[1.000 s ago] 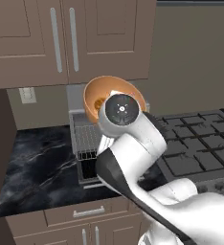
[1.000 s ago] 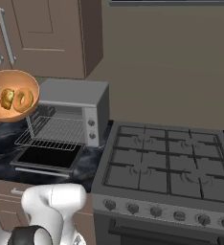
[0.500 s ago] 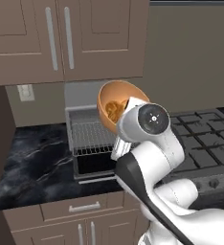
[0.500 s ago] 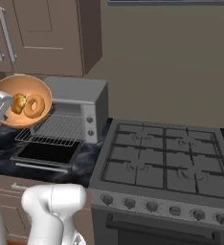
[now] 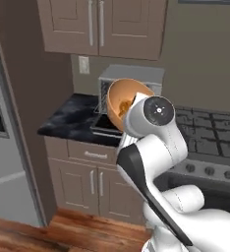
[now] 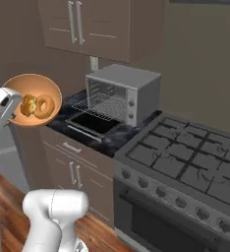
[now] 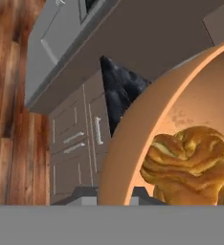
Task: Pick up the heated bread from the toaster oven and place it in the bowl. Then move the bread bowl to the dining counter.
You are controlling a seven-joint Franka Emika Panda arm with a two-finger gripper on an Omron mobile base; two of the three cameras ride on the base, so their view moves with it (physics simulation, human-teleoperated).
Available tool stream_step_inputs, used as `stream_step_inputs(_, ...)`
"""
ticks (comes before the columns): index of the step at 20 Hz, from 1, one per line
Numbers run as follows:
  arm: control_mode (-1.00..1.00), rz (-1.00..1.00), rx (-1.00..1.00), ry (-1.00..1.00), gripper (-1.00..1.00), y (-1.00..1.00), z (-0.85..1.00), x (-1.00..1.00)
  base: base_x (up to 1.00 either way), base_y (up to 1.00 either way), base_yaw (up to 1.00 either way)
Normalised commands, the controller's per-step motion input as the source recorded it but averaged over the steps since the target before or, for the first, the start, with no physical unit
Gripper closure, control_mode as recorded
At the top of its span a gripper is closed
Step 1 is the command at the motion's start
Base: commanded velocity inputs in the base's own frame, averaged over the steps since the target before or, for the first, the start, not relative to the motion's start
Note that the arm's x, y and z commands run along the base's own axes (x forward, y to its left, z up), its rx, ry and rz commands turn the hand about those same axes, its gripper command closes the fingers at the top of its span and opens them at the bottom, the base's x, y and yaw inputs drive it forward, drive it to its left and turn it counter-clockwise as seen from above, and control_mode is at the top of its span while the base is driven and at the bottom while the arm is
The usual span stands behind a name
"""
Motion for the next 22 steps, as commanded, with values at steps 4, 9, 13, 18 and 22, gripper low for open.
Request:
stream_step_inputs(4, 1.0, 0.0, 0.0, 0.0, 1.0, 0.0, 0.0, 0.0, -0.12, -0.09, 1.0)
stream_step_inputs(9, 1.0, 0.0, 0.0, 0.0, 1.0, 0.0, 0.0, 0.0, 0.0, 0.0, 1.0)
stream_step_inputs(13, 1.0, 0.0, 0.0, 0.0, 1.0, 0.0, 0.0, 0.0, 0.0, 0.0, 1.0)
stream_step_inputs(18, 1.0, 0.0, 0.0, 0.0, 1.0, 0.0, 0.0, 0.0, 0.0, 0.0, 1.0)
stream_step_inputs(22, 1.0, 0.0, 0.0, 0.0, 1.0, 0.0, 0.0, 0.0, 0.0, 0.0, 1.0)
